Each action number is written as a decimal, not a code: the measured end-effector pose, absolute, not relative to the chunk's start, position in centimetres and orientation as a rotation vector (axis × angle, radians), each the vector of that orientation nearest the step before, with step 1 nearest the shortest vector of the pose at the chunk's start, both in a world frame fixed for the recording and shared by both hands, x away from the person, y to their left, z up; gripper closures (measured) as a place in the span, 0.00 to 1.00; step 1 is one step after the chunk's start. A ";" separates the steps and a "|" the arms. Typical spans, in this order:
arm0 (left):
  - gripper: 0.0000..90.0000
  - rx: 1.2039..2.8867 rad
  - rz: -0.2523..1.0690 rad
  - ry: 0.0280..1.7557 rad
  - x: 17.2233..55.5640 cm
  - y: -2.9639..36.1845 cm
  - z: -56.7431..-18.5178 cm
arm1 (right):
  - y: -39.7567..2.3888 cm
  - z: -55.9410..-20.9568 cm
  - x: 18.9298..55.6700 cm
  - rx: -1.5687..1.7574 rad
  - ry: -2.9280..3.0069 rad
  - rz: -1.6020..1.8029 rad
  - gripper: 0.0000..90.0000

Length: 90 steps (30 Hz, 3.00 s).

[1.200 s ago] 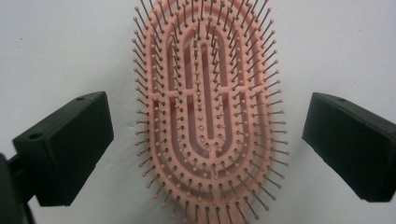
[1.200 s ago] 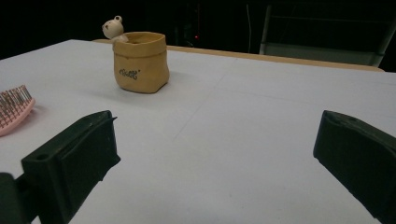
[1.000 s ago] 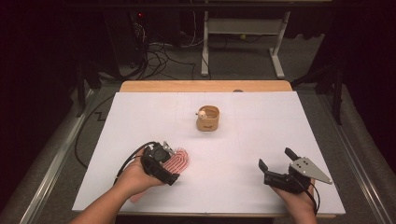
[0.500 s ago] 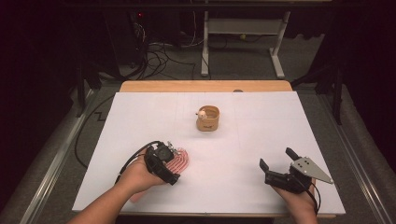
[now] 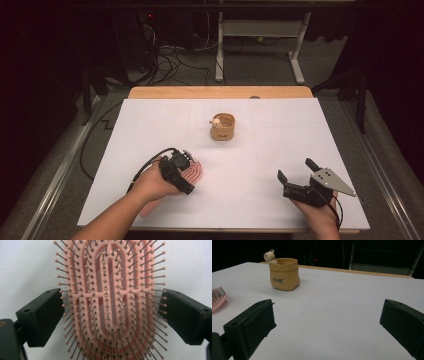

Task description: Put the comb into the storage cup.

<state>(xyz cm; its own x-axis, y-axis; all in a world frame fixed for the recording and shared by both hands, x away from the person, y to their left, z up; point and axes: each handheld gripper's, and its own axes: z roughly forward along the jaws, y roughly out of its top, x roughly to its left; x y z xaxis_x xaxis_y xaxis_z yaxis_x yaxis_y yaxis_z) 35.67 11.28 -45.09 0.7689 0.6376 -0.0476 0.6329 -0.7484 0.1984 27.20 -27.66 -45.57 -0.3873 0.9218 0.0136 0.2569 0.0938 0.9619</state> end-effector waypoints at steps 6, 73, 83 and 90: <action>0.17 2.813 0.008 0.991 36.1 10.9 -44.7 | -27.7 -45.6 27.2 1.167 1.732 1.323 0.00; 0.21 2.890 -0.070 1.085 37.5 9.6 -44.7 | -27.4 -45.7 27.2 1.156 1.750 1.326 0.00; 0.22 2.886 -0.069 1.083 37.5 9.7 -44.5 | -27.6 -45.6 27.2 1.160 1.745 1.329 0.00; 0.22 2.897 -0.071 1.066 37.4 9.7 -44.3 | -27.6 -45.7 27.3 1.162 1.744 1.330 0.00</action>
<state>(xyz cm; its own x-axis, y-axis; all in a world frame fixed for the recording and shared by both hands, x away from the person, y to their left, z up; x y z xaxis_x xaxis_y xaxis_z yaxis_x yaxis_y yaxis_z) 37.44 9.73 -44.32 0.7609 0.6460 -0.0617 0.6484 -0.7605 0.0349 27.27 -27.60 -45.66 -0.3980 0.9172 0.0186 0.2609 0.0937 0.9608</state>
